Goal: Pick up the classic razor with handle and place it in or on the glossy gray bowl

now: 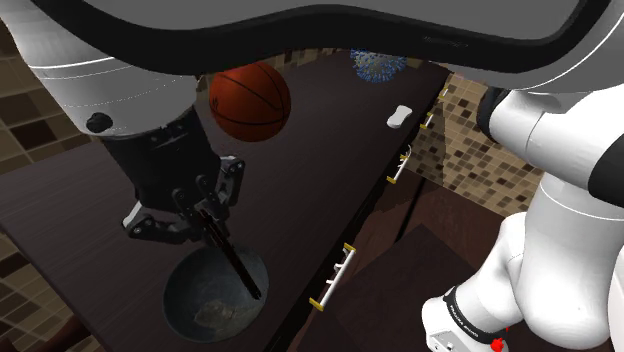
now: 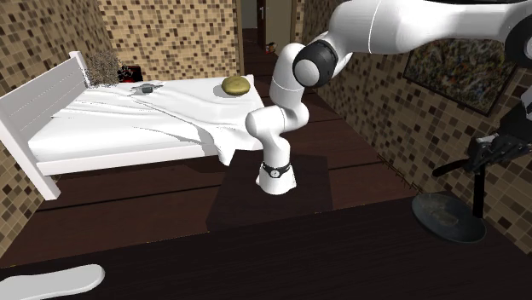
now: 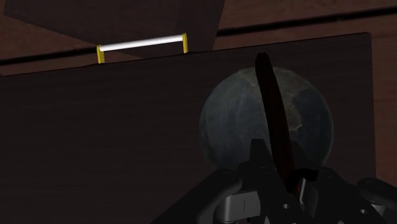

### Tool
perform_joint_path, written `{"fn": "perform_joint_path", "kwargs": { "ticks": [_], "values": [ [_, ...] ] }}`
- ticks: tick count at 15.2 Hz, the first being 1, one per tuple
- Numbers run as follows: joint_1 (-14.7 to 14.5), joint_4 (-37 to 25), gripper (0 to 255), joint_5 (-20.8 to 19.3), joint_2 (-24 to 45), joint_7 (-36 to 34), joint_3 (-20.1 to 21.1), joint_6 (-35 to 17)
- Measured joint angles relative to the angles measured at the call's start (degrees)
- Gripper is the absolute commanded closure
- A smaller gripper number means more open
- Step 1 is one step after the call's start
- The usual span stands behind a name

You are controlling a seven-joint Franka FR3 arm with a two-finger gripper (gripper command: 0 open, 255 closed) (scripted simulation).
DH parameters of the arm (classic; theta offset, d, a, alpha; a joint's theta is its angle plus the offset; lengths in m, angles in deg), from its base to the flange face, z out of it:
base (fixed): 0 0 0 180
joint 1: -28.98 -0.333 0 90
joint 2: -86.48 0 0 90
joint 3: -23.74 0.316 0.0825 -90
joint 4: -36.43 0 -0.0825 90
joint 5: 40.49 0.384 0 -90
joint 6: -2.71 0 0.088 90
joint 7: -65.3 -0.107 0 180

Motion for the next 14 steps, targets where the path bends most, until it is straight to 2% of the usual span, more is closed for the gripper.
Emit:
{"fn": "perform_joint_path", "kwargs": {
  "ticks": [6,14],
  "values": [
    [1.37,7.49,255,0.82,-2.01,0.59,-0.07,-5.59],
    [1.98,13.11,255,0.86,-2.24,0.87,-0.25,-10.95]
  ]
}}
